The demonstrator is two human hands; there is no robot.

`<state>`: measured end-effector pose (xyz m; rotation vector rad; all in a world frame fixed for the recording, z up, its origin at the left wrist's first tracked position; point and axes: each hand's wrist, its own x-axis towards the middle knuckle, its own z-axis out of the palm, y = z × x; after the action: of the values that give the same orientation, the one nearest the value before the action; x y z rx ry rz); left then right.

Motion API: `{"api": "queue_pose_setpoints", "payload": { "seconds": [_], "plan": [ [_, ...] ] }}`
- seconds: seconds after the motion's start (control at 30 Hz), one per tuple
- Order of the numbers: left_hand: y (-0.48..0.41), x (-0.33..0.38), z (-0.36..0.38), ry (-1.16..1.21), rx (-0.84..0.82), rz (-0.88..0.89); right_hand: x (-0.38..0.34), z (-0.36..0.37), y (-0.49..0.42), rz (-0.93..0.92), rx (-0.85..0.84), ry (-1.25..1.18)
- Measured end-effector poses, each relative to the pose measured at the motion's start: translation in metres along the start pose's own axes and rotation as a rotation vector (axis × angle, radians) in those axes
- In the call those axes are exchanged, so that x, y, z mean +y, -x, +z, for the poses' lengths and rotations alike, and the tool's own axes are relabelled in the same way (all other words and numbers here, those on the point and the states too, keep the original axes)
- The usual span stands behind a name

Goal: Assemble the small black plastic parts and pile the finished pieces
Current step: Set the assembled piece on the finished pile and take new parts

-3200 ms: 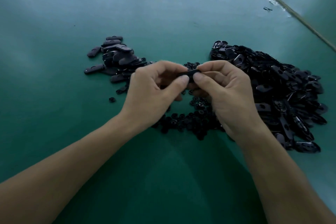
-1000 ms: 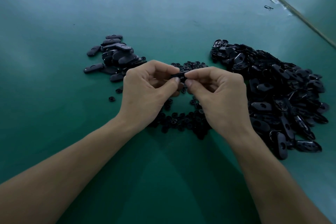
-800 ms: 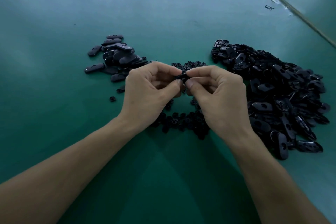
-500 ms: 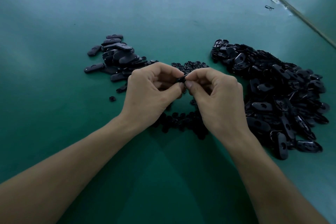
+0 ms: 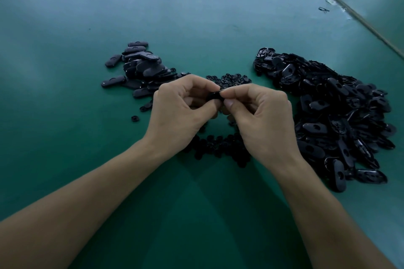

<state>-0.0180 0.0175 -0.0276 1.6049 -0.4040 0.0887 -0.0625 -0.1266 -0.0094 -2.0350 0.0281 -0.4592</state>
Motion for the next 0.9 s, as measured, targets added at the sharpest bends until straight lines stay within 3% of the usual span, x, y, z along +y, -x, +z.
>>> {"api": "queue_pose_setpoints", "payload": {
  "seconds": [0.4,0.9],
  "plan": [
    [-0.001,0.0,0.0,0.044,-0.019,0.01,-0.002,-0.005,-0.002,-0.072,0.004,-0.023],
    [0.0,0.003,-0.001,0.115,-0.071,-0.021,0.007,-0.017,-0.007,0.008,-0.09,-0.134]
  ]
}}
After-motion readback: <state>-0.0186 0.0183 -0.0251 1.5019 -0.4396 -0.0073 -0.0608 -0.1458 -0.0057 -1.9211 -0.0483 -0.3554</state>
